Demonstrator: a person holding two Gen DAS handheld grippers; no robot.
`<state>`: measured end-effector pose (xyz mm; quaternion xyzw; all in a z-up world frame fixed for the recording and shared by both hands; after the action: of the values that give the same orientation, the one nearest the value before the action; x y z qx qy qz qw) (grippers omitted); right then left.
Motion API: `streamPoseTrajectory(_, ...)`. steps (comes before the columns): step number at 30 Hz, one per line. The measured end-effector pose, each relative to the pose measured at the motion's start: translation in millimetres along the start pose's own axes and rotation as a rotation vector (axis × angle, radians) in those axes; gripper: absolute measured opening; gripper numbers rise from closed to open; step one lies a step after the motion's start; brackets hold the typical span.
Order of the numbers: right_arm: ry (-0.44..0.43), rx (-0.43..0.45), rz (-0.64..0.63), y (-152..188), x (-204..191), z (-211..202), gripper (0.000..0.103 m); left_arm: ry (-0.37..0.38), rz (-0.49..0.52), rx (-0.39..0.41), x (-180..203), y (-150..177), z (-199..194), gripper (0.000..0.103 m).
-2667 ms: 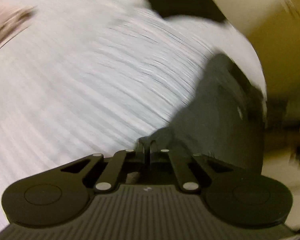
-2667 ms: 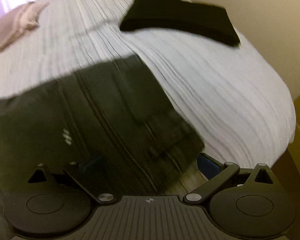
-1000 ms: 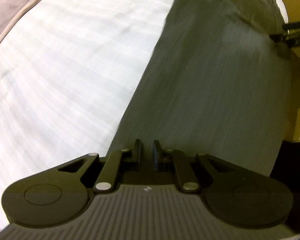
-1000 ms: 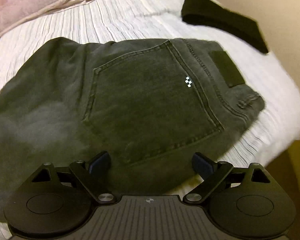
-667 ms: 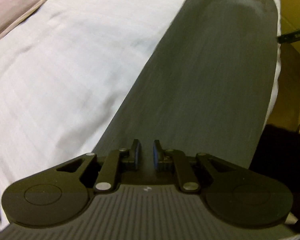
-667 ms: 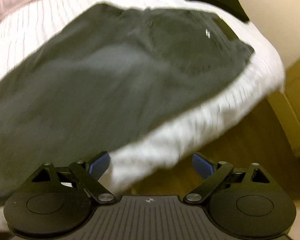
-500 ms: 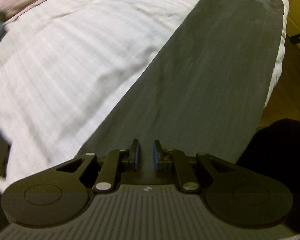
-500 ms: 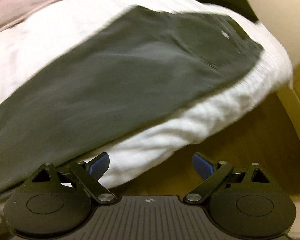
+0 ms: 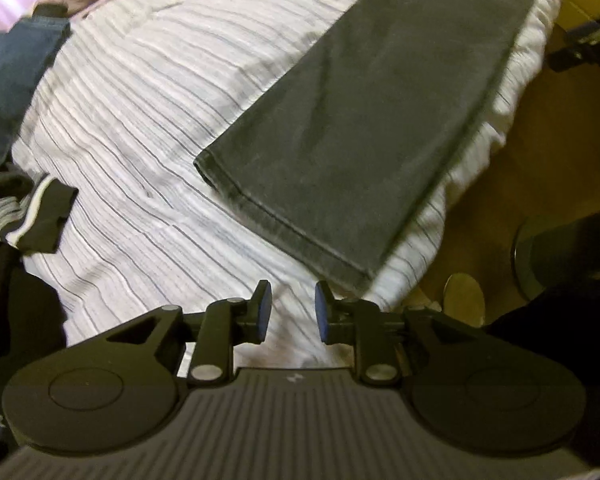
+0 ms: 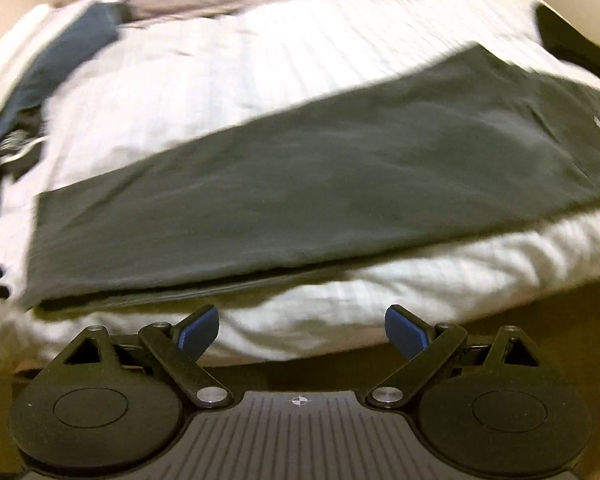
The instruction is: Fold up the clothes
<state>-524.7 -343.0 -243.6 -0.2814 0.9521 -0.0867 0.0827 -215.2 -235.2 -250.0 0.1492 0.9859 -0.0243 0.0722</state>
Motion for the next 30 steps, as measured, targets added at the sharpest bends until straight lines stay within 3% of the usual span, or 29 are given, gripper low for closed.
streamPoseTrajectory(5, -0.042, 0.070, -0.261, 15, -52, -5, 0.092, -0.047, 0.132, 0.030, 12, 12, -7, 0.024)
streamPoseTrajectory(8, -0.094, 0.094, -0.351, 18, -84, -10, 0.092, -0.052, 0.197, 0.043, 14, 14, -5, 0.024)
streamPoseTrajectory(12, -0.064, 0.138, -0.514, 23, -138, 4, 0.092, -0.016, 0.247, 0.086, 7, 8, 0, 0.027)
streamPoseTrajectory(13, -0.052, 0.148, -0.555, 24, -151, 8, 0.082, -0.002, 0.262, 0.101, 4, 7, 2, 0.028)
streamPoseTrajectory(14, -0.028, 0.150, -0.605, 25, -166, 18, 0.068, 0.009, 0.274, 0.111, 1, 6, 4, 0.028)
streamPoseTrajectory(15, -0.002, 0.152, -0.653, 27, -180, 27, 0.066, 0.018, 0.287, 0.117, -3, 5, 6, 0.028)
streamPoseTrajectory(21, 0.166, 0.165, -0.889, 34, -245, 96, 0.066, 0.051, 0.279, 0.155, -41, 13, 12, 0.031)
streamPoseTrajectory(25, 0.312, 0.181, -1.085, 40, -265, 133, 0.066, 0.067, 0.258, 0.160, -59, 18, 18, 0.031)
streamPoseTrajectory(27, 0.324, 0.199, -1.101, 36, -266, 135, 0.047, 0.071, 0.262, 0.163, -63, 21, 21, 0.031)
streamPoseTrajectory(29, 0.309, 0.217, -1.058, 27, -263, 127, 0.018, 0.075, 0.268, 0.168, -65, 22, 22, 0.031)
streamPoseTrajectory(30, 0.282, 0.229, -1.012, 22, -261, 119, 0.016, 0.078, 0.269, 0.174, -65, 21, 21, 0.031)
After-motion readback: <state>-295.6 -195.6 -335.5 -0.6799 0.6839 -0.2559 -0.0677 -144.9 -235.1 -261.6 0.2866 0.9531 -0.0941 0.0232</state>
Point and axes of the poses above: each gripper's, at about its wrist camera, not at the fingertips, and z roughly the way its jaws point, x to its right, y to its underside, the point moved 4 cm from there along z, roughly the way its jaws point, and after that the axes turned 13 degrees about -x, right-handed, at the moved point
